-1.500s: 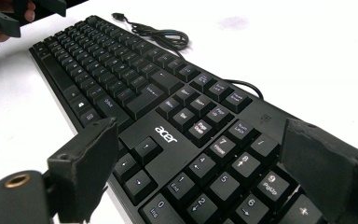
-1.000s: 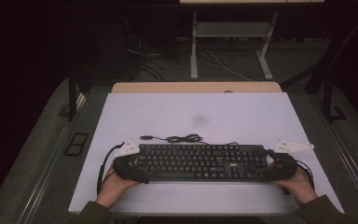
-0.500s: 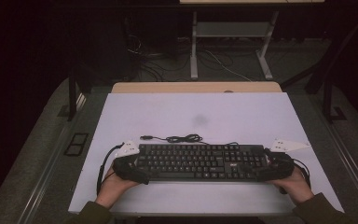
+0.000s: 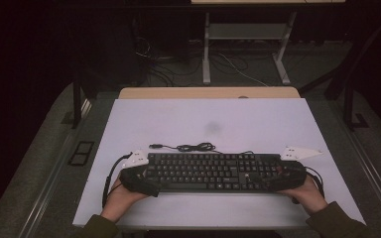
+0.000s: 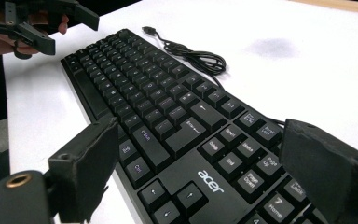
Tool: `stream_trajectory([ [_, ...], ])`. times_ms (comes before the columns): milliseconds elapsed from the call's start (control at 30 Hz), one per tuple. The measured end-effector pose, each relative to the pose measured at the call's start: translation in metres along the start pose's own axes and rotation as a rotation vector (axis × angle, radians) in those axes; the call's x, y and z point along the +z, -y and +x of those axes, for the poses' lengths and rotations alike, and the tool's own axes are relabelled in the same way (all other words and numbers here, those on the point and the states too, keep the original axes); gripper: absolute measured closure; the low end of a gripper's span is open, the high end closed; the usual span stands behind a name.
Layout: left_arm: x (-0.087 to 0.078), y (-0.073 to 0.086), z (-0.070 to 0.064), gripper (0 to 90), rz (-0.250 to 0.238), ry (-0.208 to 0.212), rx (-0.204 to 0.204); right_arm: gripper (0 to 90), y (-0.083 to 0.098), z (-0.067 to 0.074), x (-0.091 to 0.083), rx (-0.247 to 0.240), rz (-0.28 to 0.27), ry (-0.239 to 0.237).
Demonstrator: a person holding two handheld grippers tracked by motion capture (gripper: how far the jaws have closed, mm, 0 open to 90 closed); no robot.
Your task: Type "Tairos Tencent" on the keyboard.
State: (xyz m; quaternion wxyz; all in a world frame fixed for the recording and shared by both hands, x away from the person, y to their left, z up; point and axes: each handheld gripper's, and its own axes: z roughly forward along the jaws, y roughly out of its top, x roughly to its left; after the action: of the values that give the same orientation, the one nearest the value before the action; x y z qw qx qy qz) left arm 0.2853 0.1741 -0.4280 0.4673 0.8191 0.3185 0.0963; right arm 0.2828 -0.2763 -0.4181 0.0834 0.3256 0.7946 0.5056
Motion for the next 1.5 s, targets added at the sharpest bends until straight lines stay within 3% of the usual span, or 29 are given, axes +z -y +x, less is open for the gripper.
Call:
stream_trajectory([
  [533, 0.0, 0.0, -0.001, 0.0, 0.0, 0.0, 0.001, 11.8, -0.008, 0.002, 0.011, 0.021, 0.019, -0.027],
  [1500, 0.0, 0.0, 0.0, 0.0, 0.0, 0.001, -0.001, 14.7, -0.022, 0.013, 0.05, -0.019, 0.068, -0.097],
])
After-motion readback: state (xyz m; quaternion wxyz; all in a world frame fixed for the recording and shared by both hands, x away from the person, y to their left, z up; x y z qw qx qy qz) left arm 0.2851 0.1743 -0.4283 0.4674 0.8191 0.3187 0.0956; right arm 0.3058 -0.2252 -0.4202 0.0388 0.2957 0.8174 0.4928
